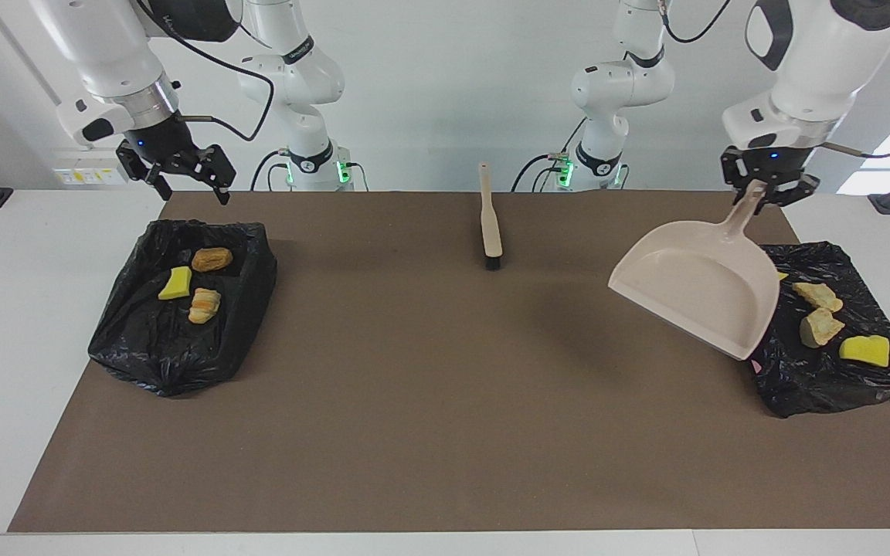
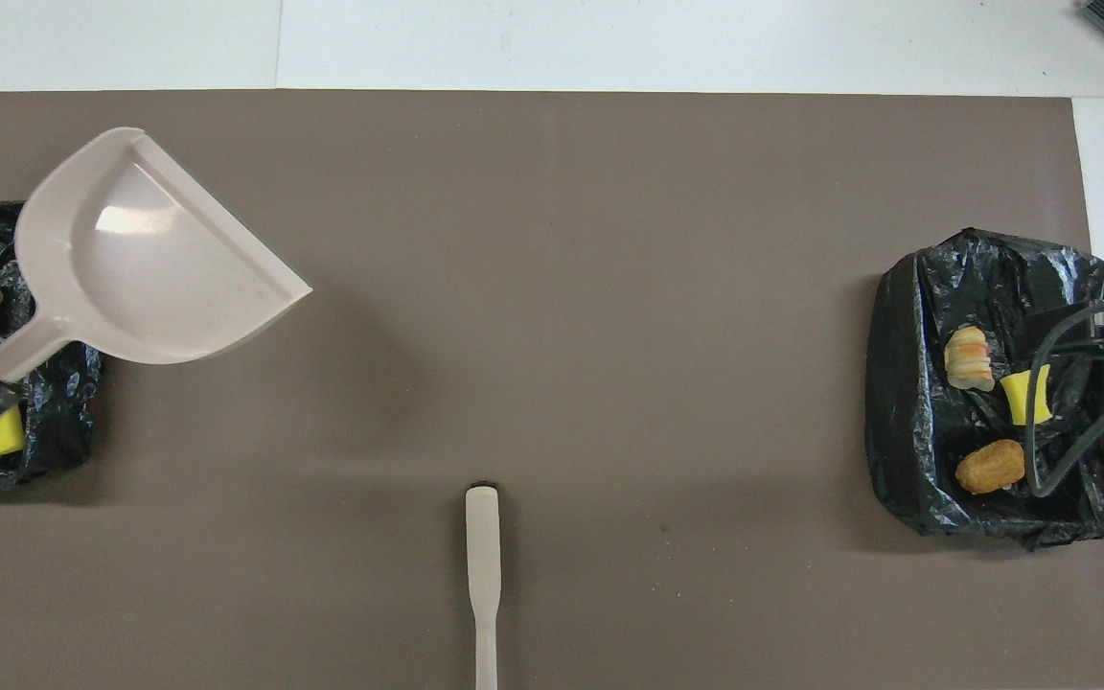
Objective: Sweep and dump trash in bin
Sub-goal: 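Return the empty dustpan to the table center with the left gripper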
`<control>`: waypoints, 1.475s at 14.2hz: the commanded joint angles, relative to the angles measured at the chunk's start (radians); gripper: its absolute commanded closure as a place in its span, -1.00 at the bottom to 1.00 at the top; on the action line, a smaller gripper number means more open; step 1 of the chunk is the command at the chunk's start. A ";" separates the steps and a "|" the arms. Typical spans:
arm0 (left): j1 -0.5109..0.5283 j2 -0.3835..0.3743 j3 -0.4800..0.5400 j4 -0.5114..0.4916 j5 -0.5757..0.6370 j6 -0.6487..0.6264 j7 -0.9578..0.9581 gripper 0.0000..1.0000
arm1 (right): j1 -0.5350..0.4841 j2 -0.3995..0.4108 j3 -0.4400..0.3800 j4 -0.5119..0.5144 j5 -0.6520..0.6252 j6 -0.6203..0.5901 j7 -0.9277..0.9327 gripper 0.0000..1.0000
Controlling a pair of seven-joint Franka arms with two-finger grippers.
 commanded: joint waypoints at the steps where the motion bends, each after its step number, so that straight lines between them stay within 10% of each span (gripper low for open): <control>1: -0.140 -0.028 0.020 -0.114 -0.109 0.097 -0.319 1.00 | -0.008 -0.007 0.007 0.000 0.022 0.010 0.015 -1.00; 11: -0.410 0.284 0.020 -0.079 -0.218 0.562 -0.892 1.00 | -0.006 -0.007 0.007 0.000 0.022 0.010 0.015 -1.00; 21: -0.479 0.390 0.023 -0.073 -0.255 0.661 -1.022 1.00 | -0.008 -0.007 0.007 0.000 0.022 0.010 0.015 -1.00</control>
